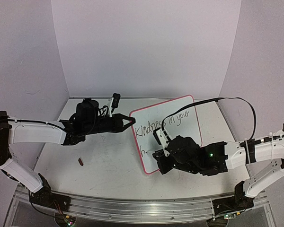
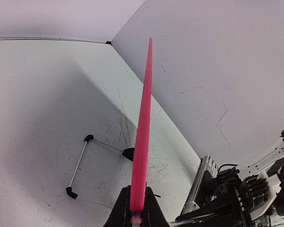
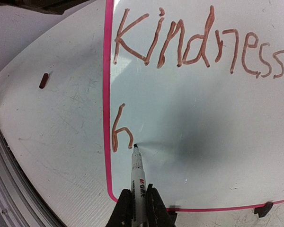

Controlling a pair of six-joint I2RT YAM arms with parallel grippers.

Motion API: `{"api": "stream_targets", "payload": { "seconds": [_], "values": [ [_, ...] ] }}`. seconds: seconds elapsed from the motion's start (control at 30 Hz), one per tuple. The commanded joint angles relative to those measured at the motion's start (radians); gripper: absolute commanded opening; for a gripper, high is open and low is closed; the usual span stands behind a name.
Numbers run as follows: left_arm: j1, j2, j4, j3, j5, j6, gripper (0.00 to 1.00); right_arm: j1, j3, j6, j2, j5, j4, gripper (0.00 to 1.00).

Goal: Write a sentence on the whiteboard
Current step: Write on the whiteboard with the whiteboard.

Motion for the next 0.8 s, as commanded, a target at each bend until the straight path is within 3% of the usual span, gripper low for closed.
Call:
{"api": "stream_targets", "payload": {
  "seconds": [0.0, 0.77],
  "values": [
    [-0.018, 0.036, -0.037, 0.001, -0.002, -0.006, 0.0, -0.024, 0.025, -0.009, -0.037, 0.004, 0.009, 0.0],
    [-0.018, 0.04, -0.037, 0.005, 0.0, -0.001, 0.0, -0.041, 0.006, -0.017, 0.007, -0.061, 0.071, 0.0]
  ]
}}
